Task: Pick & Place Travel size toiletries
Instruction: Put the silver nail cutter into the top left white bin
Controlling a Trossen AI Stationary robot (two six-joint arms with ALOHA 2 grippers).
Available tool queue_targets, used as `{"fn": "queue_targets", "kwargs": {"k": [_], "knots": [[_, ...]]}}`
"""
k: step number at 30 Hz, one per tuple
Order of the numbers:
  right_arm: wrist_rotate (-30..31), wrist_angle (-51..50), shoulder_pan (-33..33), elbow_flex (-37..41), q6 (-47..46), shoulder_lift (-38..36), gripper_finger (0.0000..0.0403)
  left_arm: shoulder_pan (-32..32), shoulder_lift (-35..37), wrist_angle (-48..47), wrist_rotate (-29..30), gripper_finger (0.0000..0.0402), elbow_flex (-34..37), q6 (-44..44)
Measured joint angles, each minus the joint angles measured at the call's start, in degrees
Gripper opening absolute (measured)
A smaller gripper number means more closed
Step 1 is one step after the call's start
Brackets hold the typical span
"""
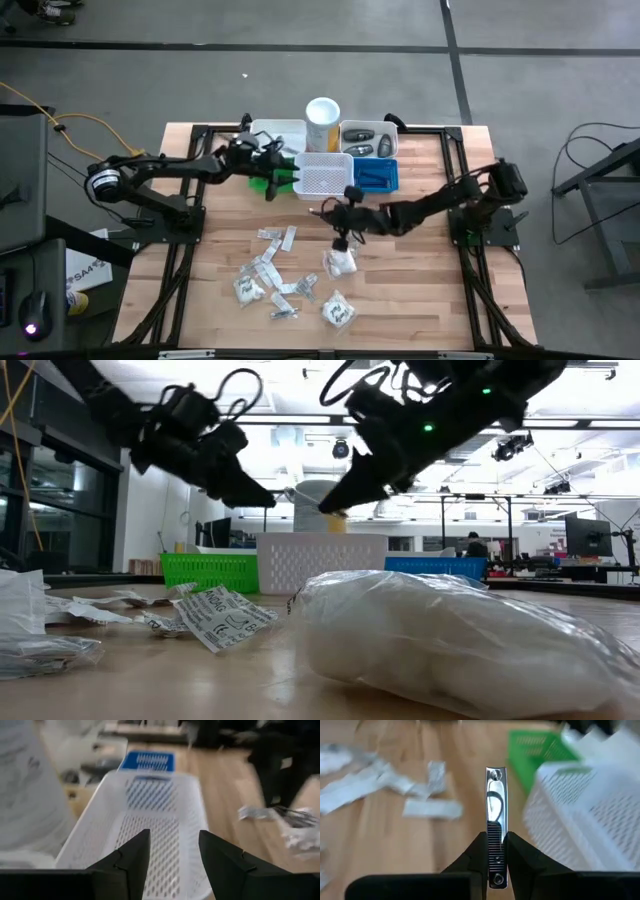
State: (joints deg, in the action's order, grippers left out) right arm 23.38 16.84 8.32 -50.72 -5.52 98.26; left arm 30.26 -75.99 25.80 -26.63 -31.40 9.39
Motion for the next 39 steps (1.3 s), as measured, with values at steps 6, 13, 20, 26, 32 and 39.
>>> {"fn": "queue_targets", "kwargs": {"k": [6,13,20,26,32,39], "knots": [[-6.8,11.0,-6.5,0.0,9.7,0.0,0.0040,-0.1,0.0,16.9,-4.8,0.0168,6.8,-1.3],[-15.0,20.0,-11.9,0.0,15.9,0.0,0.0040,-0.1,0.0,22.0,-9.3,0.0168,7.1,-2.8],[-18.2,25.2,-14.0,0.0,17.8,0.0,0.0040,-2.7,0.0,28.0,-10.0,0.0168,7.1,-3.7],[-20.9,27.5,-14.5,0.0,19.4,0.4,0.0040,-5.5,0.0,33.4,-7.0,0.0168,7.1,-3.7],[-22.2,27.9,-14.5,0.0,20.0,0.4,0.0040,-7.2,0.0,34.7,-3.1,0.0168,7.1,-2.7],[-22.3,28.5,-14.5,0.0,20.2,0.4,0.0040,-7.5,0.0,36.3,-3.9,0.0168,7.0,-3.7]]}}
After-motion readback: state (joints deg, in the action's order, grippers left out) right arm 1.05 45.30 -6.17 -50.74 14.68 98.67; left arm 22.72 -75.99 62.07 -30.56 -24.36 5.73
